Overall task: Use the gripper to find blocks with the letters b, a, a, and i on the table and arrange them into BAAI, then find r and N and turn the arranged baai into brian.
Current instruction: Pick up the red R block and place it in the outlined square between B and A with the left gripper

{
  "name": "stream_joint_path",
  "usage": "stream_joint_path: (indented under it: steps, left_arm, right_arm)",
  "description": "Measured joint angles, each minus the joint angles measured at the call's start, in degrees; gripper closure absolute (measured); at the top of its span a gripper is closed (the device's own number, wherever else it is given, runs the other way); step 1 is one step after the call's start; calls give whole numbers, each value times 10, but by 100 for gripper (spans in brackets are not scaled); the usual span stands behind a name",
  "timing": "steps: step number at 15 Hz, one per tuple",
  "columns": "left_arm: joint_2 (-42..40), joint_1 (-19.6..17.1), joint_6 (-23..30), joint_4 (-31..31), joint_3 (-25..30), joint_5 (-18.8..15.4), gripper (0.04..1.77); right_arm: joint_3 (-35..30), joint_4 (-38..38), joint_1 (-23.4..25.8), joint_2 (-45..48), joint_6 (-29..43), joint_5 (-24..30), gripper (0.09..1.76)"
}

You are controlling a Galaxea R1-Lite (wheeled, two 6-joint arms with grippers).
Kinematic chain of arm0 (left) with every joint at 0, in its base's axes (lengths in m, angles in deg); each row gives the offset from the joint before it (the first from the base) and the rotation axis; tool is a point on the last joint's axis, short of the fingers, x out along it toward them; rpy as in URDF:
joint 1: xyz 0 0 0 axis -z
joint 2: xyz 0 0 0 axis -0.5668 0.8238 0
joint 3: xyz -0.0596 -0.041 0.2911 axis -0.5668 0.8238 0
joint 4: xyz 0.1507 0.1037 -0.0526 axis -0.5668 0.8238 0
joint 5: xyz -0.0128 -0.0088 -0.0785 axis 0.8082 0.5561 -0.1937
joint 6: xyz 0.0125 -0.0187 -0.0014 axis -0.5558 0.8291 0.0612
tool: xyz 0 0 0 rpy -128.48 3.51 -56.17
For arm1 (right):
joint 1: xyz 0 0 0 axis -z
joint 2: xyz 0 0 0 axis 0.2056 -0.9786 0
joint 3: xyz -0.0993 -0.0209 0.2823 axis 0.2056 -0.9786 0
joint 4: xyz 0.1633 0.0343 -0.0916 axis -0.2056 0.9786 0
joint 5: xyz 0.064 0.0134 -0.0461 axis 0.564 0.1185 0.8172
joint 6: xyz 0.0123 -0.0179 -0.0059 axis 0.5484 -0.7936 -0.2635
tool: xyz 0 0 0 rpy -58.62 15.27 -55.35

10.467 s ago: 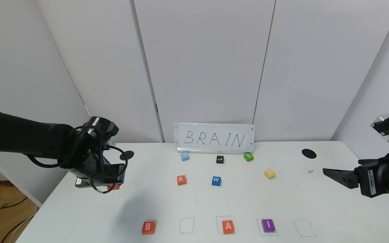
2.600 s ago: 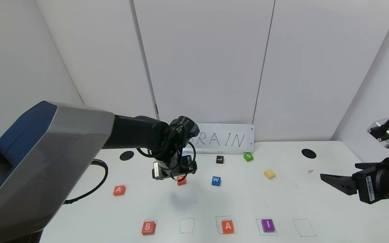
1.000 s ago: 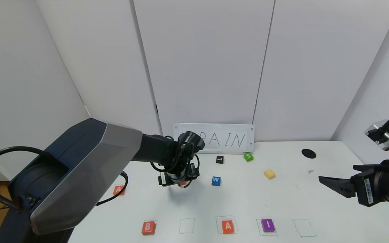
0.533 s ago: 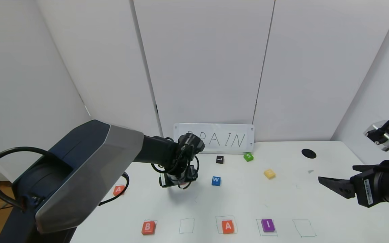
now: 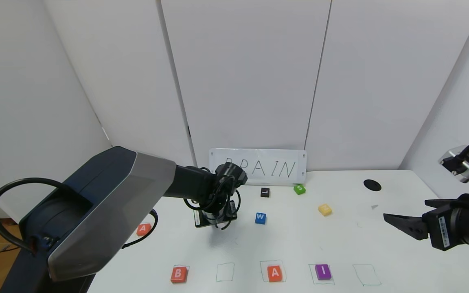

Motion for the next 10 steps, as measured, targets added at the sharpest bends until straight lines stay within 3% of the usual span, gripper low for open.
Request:
stream_joint_path:
  steps: [10]
  left_arm:
    - [-1,0,0,1,0,1,133]
  right_arm:
    - [-1,0,-2,0,0,-6,14]
